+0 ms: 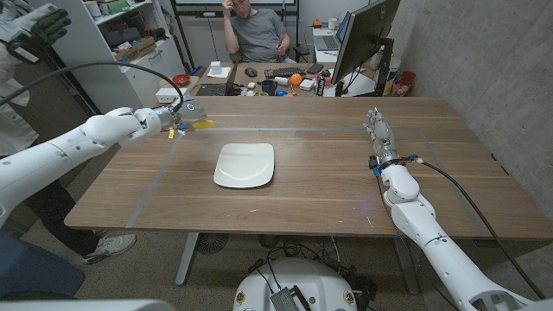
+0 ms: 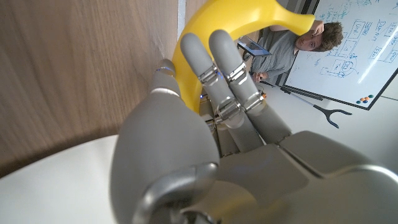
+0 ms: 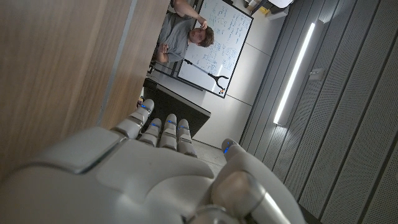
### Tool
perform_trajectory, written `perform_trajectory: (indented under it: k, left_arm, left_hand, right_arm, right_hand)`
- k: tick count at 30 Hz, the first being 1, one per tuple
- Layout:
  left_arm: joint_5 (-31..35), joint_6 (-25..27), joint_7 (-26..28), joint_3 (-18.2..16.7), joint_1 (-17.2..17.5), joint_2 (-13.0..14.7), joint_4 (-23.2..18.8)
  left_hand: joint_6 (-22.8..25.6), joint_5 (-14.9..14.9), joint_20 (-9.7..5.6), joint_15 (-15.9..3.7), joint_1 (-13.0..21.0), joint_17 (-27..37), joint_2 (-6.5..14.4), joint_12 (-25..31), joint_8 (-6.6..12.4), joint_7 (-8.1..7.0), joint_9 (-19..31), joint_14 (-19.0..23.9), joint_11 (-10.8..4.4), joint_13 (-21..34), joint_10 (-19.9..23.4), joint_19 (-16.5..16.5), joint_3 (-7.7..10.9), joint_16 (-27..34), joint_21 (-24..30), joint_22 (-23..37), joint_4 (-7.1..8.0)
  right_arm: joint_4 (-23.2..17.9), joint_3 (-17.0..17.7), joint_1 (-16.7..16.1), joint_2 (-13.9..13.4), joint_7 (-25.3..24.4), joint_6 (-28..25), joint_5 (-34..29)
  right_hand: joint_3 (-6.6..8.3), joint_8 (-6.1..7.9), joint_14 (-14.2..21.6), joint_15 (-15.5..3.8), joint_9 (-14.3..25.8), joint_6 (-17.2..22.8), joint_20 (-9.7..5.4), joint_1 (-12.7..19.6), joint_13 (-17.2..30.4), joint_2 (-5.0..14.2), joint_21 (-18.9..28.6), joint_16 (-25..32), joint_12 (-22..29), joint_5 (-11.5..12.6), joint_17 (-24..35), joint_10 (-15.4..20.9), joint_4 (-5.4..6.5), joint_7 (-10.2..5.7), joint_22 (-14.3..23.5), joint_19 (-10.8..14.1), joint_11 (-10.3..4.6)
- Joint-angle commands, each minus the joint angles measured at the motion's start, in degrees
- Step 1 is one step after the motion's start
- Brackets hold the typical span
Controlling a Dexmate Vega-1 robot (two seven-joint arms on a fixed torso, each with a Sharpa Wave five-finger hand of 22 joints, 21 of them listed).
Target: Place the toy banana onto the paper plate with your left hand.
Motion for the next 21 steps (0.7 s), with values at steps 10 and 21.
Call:
perform_trajectory:
  k: [10,21]
  left_arm:
    - [-4.5,-3.9,4.3,-1.8,0.6,-2.4,-0.3]
    - [-6.7,-6.1,5.1,-1.8,-0.1,-3.8,-0.3]
  left_hand:
    - [4.5,0.0,-0.43,0.11,1.2,0.4,4.6,-0.3,-0.28,-0.36,0.1,-0.6,-9.06,0.2,9.6,-0.1,1.21,0.5,0.3,-0.1,1.83]
    - [5.0,-0.1,-0.42,0.1,1.2,0.5,4.6,-0.4,-0.42,-0.19,0.3,-0.6,-9.1,0.1,9.9,-0.1,1.25,0.5,0.5,-0.2,2.04]
  right_arm:
    - [-2.3,-0.1,-1.6,-1.0,-1.4,-0.1,-0.6]
    - [-2.7,0.0,-2.2,-1.4,-1.7,0.4,-0.6]
  right_hand:
    - [0.24,0.43,0.5,-0.1,0.2,0.3,-1.69,0.5,0.2,2.55,0.2,0.1,0.4,0.3,0.1,0.7,-0.09,0.02,0.3,0.1,-0.05]
    - [0.26,0.43,0.5,-0.16,0.2,0.4,-1.73,0.5,0.2,2.54,0.2,0.1,0.4,0.3,0.1,0.8,-0.07,0.04,0.3,0.1,-0.02]
